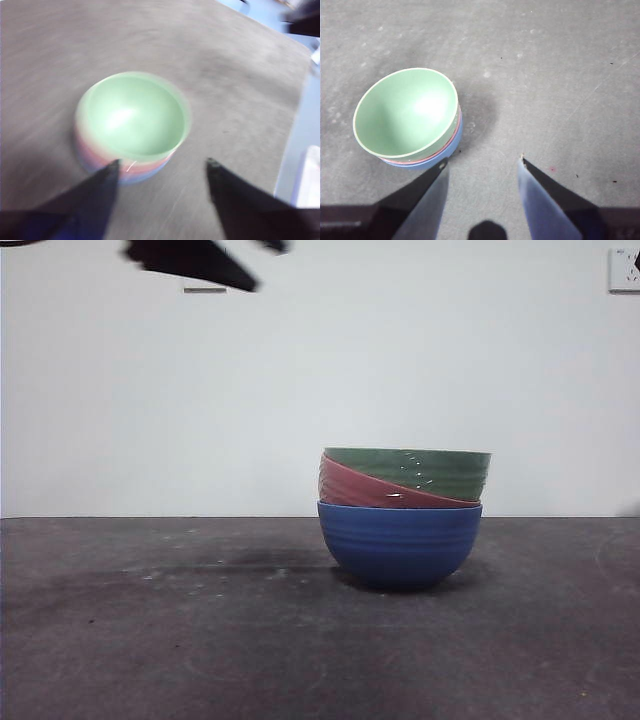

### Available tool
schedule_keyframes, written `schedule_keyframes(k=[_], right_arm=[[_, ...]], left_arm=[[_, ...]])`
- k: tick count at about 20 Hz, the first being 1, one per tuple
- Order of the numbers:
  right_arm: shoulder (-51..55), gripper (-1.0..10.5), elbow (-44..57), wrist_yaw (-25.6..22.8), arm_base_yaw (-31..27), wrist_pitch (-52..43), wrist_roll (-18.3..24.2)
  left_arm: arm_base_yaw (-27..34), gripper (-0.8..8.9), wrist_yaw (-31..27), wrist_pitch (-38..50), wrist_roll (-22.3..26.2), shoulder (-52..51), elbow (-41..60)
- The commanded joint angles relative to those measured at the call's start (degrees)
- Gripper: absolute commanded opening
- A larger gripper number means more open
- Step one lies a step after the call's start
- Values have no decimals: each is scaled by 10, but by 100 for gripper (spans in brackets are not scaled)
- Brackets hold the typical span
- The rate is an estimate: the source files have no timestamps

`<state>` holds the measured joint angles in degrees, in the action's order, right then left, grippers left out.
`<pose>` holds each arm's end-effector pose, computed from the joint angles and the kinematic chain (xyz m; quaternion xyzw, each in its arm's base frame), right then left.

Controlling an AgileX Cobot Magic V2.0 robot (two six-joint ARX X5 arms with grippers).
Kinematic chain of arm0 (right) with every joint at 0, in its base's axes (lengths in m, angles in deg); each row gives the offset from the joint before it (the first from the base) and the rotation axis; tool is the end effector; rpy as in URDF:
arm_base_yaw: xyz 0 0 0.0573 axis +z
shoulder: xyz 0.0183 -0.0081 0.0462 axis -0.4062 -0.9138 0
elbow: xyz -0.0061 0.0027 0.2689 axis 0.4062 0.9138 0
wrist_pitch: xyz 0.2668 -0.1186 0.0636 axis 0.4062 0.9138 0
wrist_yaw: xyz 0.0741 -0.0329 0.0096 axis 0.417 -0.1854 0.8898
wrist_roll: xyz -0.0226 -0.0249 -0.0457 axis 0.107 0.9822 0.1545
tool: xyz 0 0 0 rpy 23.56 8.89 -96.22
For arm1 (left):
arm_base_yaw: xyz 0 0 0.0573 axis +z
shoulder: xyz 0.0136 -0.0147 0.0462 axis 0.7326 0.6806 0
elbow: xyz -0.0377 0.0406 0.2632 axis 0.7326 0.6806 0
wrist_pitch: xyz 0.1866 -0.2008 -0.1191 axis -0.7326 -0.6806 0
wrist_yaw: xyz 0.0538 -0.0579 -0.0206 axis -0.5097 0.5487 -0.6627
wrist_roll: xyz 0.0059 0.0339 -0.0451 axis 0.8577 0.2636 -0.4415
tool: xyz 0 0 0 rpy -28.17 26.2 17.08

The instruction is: Pick up the green bowl on the top,put the green bowl on the left,pick up the red bowl in the middle,put the red bowl on the right

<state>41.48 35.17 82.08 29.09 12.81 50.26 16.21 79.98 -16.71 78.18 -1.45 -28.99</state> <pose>0.2028 0.0252 0.3399 0.0093 0.2878 0.1437 0.9468 0.2802 -0.1850 0.3454 0.0682 0.2676 -0.4742 0.8360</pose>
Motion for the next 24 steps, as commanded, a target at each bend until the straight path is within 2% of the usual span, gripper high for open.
schedule_keyframes(k=[1, 8, 13, 19, 21, 23, 24], right_arm=[[-2, 226, -1, -2, -2, -3, 5], [-2, 225, -1, -3, -2, -3, 5], [-2, 225, -1, -3, -3, -3, 5], [-2, 222, -1, -3, -3, -3, 5], [-2, 221, -1, -3, -3, -3, 5], [-2, 221, -1, -3, -3, -3, 5], [-2, 221, -1, -3, -3, -3, 5]], left_arm=[[-49, 313, -28, -24, 33, 66, -62], [-149, 310, -112, -107, 114, 257, -245], [-173, 310, -144, -108, 146, 335, -257], [-175, 301, -156, -110, 153, 380, -257], [-178, 170, -156, -104, 166, 380, -257], [-176, -10, -160, -107, 167, 380, -258], [-175, -10, -160, -109, 170, 380, -258]])
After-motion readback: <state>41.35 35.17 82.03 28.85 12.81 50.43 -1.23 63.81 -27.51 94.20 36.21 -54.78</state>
